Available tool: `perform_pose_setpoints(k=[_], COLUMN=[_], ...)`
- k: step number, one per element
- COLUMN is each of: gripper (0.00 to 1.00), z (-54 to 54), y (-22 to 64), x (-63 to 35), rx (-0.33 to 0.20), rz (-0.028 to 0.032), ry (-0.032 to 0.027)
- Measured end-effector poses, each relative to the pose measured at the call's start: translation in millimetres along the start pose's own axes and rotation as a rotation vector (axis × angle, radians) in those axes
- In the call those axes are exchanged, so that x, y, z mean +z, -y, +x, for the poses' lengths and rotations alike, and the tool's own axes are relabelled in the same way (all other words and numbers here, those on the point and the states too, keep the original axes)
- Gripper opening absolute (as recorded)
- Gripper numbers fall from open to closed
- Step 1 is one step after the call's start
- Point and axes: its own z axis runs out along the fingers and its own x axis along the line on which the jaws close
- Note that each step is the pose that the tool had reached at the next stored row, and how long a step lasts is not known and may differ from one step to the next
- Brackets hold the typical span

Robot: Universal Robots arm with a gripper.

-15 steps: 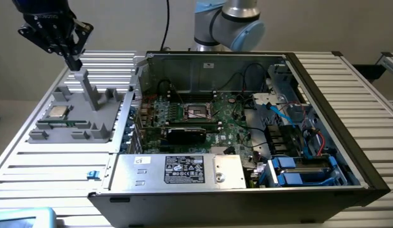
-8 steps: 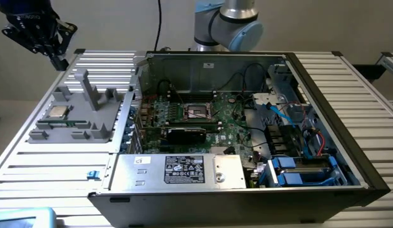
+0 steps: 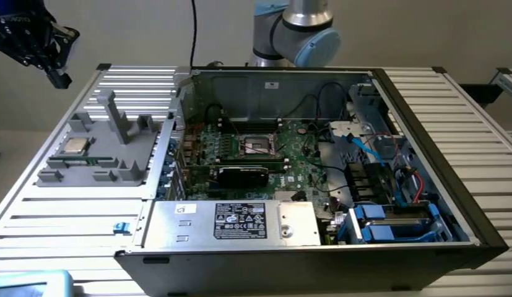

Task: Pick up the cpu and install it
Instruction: 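Reach for the cpu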

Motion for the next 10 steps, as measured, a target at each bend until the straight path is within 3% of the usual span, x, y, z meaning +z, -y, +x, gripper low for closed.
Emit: perform_pose_setpoints(k=[5, 10], gripper=[0.11, 0.11], z=[20.7, 28.3], y=[-7.3, -20.7], x=[1.1, 2.9], rx=[0.0, 0.0], rz=[0.0001, 0.0], ry=[-0.0001, -0.0002])
